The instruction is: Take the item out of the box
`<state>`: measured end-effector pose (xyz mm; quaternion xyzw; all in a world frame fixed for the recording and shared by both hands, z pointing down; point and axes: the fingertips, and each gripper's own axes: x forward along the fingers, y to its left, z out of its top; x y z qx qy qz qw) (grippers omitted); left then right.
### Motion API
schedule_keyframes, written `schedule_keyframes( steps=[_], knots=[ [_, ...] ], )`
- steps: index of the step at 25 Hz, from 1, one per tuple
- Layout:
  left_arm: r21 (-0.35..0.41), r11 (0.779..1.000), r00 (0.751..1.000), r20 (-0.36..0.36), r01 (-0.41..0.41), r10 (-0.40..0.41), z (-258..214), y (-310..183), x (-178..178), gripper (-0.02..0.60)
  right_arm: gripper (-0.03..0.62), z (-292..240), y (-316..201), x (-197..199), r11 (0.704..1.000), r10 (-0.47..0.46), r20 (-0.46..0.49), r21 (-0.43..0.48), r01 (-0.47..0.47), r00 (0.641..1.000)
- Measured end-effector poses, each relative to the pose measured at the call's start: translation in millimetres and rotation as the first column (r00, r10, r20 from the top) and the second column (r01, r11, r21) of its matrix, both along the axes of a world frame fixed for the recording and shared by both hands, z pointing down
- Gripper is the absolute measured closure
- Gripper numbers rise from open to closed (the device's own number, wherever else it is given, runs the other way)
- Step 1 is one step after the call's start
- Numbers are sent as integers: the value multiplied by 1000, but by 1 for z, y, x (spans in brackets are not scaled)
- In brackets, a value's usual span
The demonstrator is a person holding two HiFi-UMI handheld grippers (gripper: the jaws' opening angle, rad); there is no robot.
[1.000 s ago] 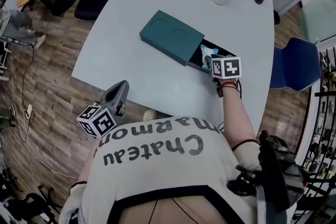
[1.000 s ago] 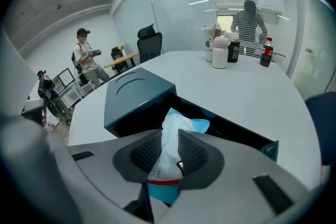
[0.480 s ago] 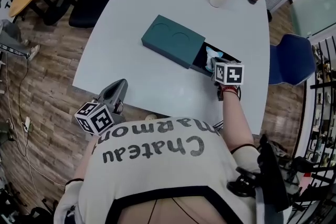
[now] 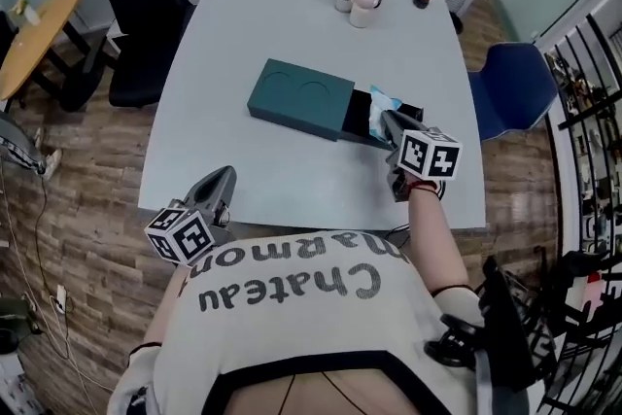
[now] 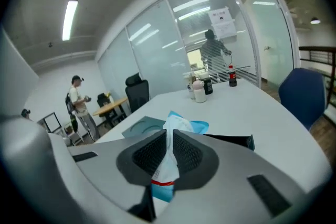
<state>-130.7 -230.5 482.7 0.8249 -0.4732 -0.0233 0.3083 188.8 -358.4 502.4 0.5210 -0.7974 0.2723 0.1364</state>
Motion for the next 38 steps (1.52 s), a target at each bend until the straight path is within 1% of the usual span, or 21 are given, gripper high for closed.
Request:
schedule_keyframes(
  steps=[2,4,7,10,12,15,18,20,23,27,32,38],
  knots=[
    [7,999,999,-5,-42,43,-1,1,6,594,554,-23,22,-5,999,15,86,44,-19,996],
    [7,996,996,-15,-91,91,2,2,18,594,554,-40,44,-7,996,13,120,87,-24,993],
    [-2,986,986,-19,-166,166,9,3,39,594,554,-58,74,-7,988,10,145,151,-32,989],
    [4,973,973,-16,-230,230,9,3,61,594,554,-65,101,-4,982,11,149,184,-39,989],
    [23,966,966,-21,-258,258,5,5,79,594,554,-67,118,3,981,5,146,193,-33,989],
    [45,959,960,-19,-278,279,-3,16,102,594,554,-64,138,16,981,-6,158,195,-26,987],
    [50,957,958,0,-285,285,-7,37,120,594,554,-64,157,31,979,-21,162,205,-12,987],
    [50,962,963,6,-269,269,-10,49,125,594,554,-68,167,37,976,-38,154,216,4,987],
    [42,971,972,1,-236,236,-13,69,129,594,554,-72,186,47,976,-56,160,219,20,985],
    [41,976,977,-10,-212,213,-20,100,149,594,554,-81,215,65,972,-79,195,232,32,978],
    [46,973,974,16,-225,225,-22,141,178,594,554,-85,254,89,965,-79,209,260,22,975],
    [82,973,976,19,-217,216,-30,181,201,594,554,-79,293,108,960,-97,216,279,34,972]
  ],
)
